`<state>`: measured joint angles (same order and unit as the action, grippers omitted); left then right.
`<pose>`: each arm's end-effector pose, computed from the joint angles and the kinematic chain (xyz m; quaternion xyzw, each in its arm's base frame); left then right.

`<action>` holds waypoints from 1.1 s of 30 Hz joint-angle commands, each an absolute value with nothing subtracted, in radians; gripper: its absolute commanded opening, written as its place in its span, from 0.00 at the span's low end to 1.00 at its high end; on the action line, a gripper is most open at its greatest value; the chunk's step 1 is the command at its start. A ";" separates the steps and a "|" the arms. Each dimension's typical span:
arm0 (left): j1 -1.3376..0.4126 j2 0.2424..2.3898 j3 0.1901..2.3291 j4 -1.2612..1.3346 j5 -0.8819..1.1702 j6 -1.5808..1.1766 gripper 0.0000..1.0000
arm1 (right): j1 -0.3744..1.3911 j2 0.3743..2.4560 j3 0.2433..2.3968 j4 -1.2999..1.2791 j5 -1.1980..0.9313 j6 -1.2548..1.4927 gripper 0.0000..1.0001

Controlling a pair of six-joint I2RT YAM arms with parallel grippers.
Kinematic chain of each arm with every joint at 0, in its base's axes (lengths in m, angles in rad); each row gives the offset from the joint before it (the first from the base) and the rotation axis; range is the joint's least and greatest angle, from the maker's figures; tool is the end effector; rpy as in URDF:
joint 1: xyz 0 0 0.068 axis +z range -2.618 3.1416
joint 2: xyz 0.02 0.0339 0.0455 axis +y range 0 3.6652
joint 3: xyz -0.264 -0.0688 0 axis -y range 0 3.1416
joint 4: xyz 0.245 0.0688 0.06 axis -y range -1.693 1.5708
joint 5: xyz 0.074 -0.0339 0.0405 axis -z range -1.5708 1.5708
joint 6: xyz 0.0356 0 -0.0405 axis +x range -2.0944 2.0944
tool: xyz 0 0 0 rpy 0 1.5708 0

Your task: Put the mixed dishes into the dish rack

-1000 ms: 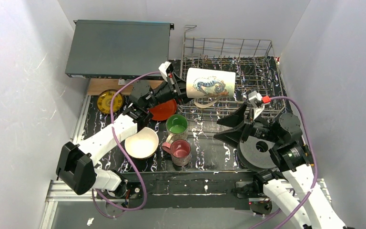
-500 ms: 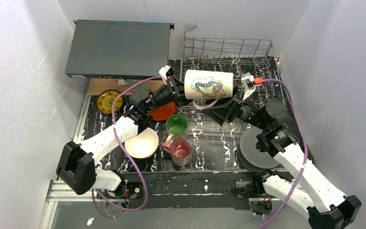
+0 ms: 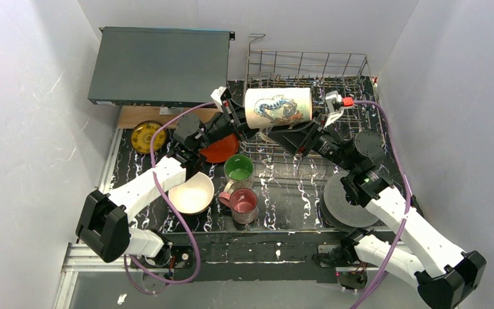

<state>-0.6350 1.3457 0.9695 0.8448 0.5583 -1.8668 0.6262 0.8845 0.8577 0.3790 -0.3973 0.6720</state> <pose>0.2335 -0.1955 0.3837 -0.0992 0.5465 -0.8228 0.1206 0.1536 0.1281 0.4080 -0.1489 0.5646 0.5759 0.5722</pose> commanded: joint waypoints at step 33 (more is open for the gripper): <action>-0.650 1.248 0.891 0.689 0.501 -1.730 0.57 | 0.689 0.912 1.028 0.410 -0.201 0.753 0.01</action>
